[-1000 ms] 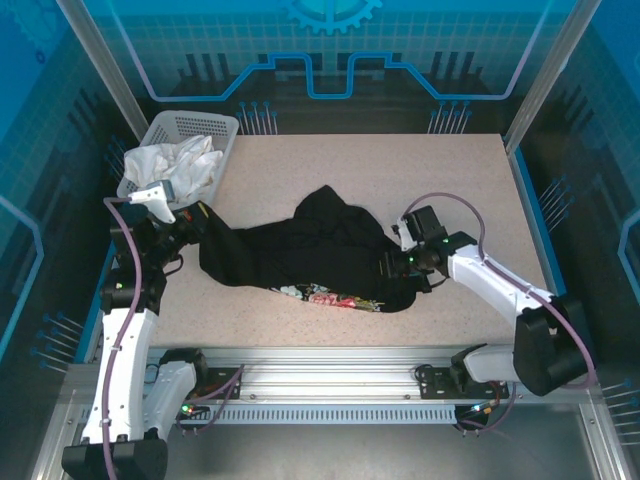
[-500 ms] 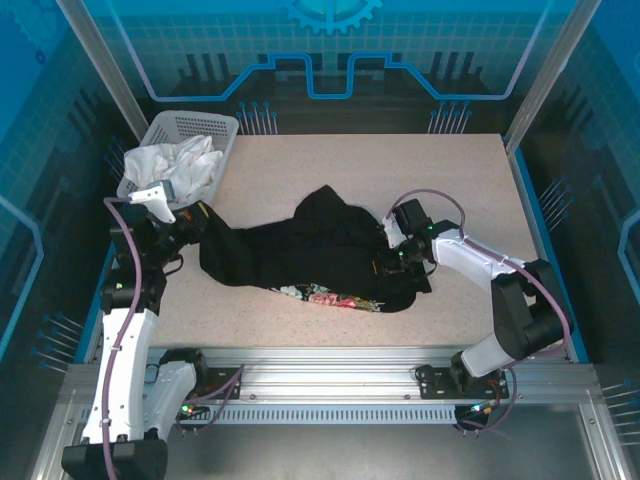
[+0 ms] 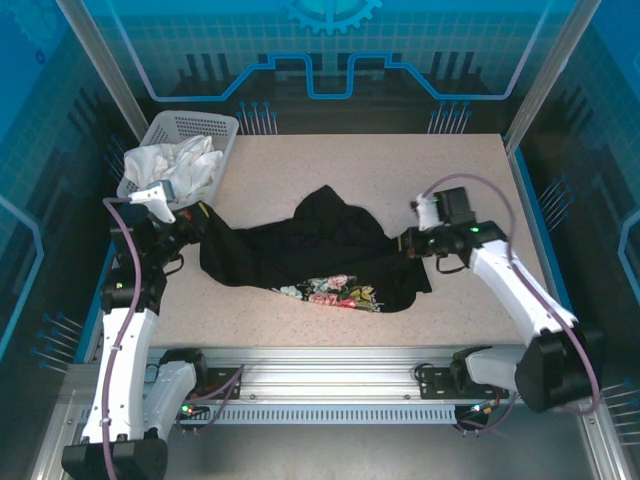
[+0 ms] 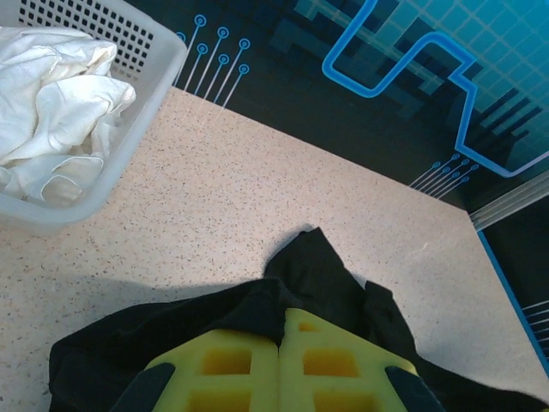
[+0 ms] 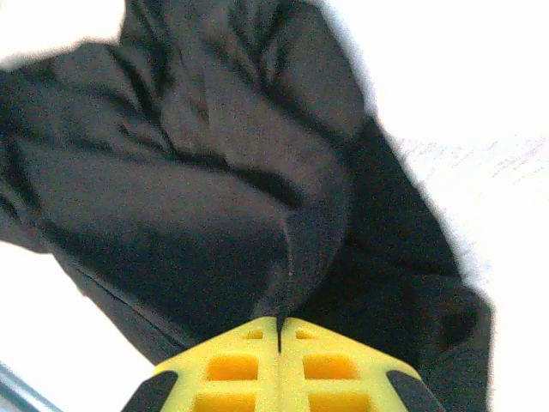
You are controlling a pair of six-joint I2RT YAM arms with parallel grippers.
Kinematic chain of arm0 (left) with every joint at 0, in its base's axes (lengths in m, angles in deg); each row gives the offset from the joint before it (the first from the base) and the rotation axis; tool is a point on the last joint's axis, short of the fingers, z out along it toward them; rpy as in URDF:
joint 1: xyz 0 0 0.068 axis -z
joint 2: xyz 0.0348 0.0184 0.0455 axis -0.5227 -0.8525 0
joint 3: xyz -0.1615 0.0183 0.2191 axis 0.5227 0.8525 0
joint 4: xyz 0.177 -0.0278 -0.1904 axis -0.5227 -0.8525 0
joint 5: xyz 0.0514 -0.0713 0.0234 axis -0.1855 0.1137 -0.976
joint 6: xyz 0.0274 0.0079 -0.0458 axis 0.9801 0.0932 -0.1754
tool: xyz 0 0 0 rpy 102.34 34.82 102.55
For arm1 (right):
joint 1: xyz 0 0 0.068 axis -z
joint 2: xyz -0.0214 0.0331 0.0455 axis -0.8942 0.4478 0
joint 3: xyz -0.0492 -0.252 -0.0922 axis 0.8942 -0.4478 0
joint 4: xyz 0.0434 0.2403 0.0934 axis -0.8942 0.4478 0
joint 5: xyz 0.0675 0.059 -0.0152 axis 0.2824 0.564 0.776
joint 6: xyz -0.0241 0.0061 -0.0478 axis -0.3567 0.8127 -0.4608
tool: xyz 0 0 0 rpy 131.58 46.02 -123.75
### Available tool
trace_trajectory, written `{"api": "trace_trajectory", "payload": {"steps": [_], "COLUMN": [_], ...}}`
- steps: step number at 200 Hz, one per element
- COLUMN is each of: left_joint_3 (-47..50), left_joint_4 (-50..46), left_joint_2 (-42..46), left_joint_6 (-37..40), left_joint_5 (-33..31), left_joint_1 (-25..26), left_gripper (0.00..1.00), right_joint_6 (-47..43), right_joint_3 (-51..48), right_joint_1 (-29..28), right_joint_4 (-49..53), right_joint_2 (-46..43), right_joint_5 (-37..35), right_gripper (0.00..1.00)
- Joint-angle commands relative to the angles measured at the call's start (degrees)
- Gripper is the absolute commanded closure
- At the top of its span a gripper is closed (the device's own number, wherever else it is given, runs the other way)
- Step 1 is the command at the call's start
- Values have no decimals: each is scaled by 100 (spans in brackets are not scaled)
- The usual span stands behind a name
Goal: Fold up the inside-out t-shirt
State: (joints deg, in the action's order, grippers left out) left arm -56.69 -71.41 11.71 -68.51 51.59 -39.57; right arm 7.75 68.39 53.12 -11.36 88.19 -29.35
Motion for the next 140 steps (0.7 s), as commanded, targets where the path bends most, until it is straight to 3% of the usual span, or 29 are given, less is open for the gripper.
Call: {"api": "trace_trajectory", "payload": {"steps": [1, 47, 94, 140], "left_joint_3": [-586, -2220, -4777, -6469], "left_joint_4": [282, 388, -296, -1134], "left_joint_2": [2, -357, -767, -1105], "left_joint_6": [-408, -664, -446, 524], "left_joint_5": [32, -243, -510, -1410], "left_joint_1": [-47, -90, -91, -82], "left_gripper": [100, 100, 100, 100], "right_joint_6": [193, 719, 543, -97], "right_joint_3": [516, 1541, 3114, 3965], "right_joint_1": [706, 1769, 1998, 2056], "right_joint_4": [-95, -495, 49, 681], "right_joint_2": [-630, -1068, -1397, -1699], "right_joint_5": [493, 791, 292, -589], "right_gripper": [100, 100, 99, 98]}}
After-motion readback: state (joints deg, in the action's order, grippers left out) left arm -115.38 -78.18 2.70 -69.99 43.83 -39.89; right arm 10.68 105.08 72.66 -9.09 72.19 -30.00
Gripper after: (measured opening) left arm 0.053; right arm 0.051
